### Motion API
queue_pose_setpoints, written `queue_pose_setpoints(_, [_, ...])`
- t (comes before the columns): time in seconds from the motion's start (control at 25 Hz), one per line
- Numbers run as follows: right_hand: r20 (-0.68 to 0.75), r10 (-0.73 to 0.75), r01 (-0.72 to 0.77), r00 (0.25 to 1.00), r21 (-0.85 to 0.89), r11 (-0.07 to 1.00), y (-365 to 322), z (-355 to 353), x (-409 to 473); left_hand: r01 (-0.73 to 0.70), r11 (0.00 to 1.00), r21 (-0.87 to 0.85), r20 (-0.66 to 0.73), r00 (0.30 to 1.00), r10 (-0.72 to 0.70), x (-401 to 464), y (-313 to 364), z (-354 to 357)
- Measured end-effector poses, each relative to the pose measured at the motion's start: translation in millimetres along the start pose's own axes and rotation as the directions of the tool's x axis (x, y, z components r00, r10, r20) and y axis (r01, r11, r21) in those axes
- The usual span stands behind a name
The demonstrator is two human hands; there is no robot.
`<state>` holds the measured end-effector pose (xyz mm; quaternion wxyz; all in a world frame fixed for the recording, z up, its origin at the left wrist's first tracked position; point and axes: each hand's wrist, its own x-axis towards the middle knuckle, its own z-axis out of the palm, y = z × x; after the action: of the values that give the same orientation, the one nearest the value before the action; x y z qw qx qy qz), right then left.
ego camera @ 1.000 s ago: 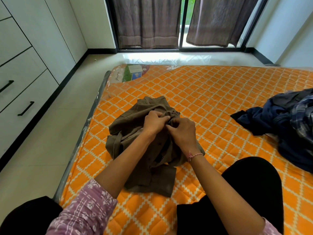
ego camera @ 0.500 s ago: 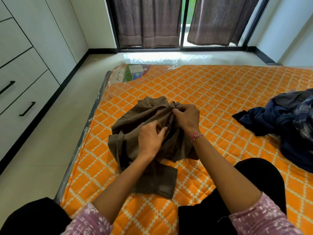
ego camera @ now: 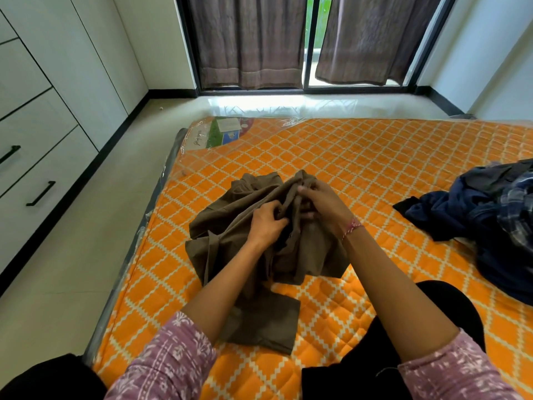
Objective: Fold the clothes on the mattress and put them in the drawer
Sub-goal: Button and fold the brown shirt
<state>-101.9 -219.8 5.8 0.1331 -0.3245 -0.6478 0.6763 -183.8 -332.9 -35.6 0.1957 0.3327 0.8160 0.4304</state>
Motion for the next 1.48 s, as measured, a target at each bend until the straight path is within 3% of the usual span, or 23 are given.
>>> queue_pose_setpoints(0.04, [0.025, 0.01, -0.006, 1.0, -0.176, 0.984, 9, -1, -7, 0.018, 1.0, 0.006, -0.024, 1.0, -0.018, -3, -5, 2])
queue_pose_setpoints(0.12, [0.031, 0.048, -0.024, 0.998, -0.538, 0.843, 31, -1, -23, 0.055, 0.998, 0.041, -0.039, 0.998, -0.054, -14, -15, 8])
queue_pose_setpoints(0.2, [-0.054, 0.105, -0.116, 0.993, -0.626, 0.771, 47, 5, -34, 0.065, 0.997, 0.036, 0.025, 0.997, -0.066, -22, -26, 10])
queue_pose_setpoints(0.32, [-0.136, 0.05, -0.121, 0.989, -0.588, 0.8, 60, 9, -42, 0.159, 0.968, -0.195, 0.173, 0.977, -0.126, -40, -28, 4])
queue_pose_setpoints(0.44, [-0.078, 0.1, -0.124, 0.992, -0.425, 0.896, 55, 10, -48, 0.265, 0.89, -0.37, 0.26, 0.95, -0.175, -55, -23, -4])
queue_pose_setpoints(0.56, [0.063, 0.234, -0.226, 0.97, -0.117, 0.967, 54, 3, -56, 0.201, 0.948, -0.246, 0.216, 0.965, -0.149, -60, -21, -10])
queue_pose_setpoints(0.6, [0.07, 0.221, -0.214, 0.973, -0.095, 0.972, 55, 3, -60, 0.159, 0.971, -0.179, 0.166, 0.978, -0.129, -60, -20, -12])
queue_pose_setpoints(0.76, [-0.166, -0.043, 0.002, 0.985, -0.238, 0.971, 60, 11, -73, 0.02, 1.0, -0.025, -0.034, 0.999, -0.021, -64, -7, -16])
queue_pose_setpoints(0.92, [-0.379, -0.03, 0.015, 0.925, -0.044, 0.999, 56, 20, -72, -0.07, 0.991, 0.118, -0.149, 0.985, 0.087, -70, 7, -13])
queue_pose_setpoints(1.04, [-0.382, -0.196, 0.133, 0.903, -0.184, 0.974, 50, 34, -85, -0.11, 0.931, 0.348, -0.226, 0.954, 0.197, -74, 11, -9])
queue_pose_setpoints(1.12, [-0.347, -0.259, 0.182, 0.902, -0.239, 0.954, 49, 39, -90, -0.141, 0.916, 0.376, -0.212, 0.949, 0.233, -78, 13, -6])
queue_pose_setpoints(1.24, [-0.219, -0.171, 0.136, 0.961, -0.169, 0.976, 48, 39, -91, -0.106, 0.989, 0.103, -0.151, 0.981, 0.121, -76, 9, -9])
queue_pose_setpoints(1.32, [-0.347, -0.116, 0.046, 0.931, -0.202, 0.978, 51, 38, -87, -0.068, 0.998, 0.003, -0.135, 0.988, 0.068, -75, 6, -13])
queue_pose_setpoints(1.4, [-0.454, 0.043, -0.014, 0.89, 0.068, 0.998, 53, 38, -82, -0.051, 0.999, 0.006, -0.155, 0.987, 0.051, -73, 6, -15])
queue_pose_setpoints(1.48, [-0.448, 0.136, -0.011, 0.884, 0.271, 0.962, 51, 39, -78, -0.086, 0.979, 0.187, -0.139, 0.984, 0.113, -72, 9, -17])
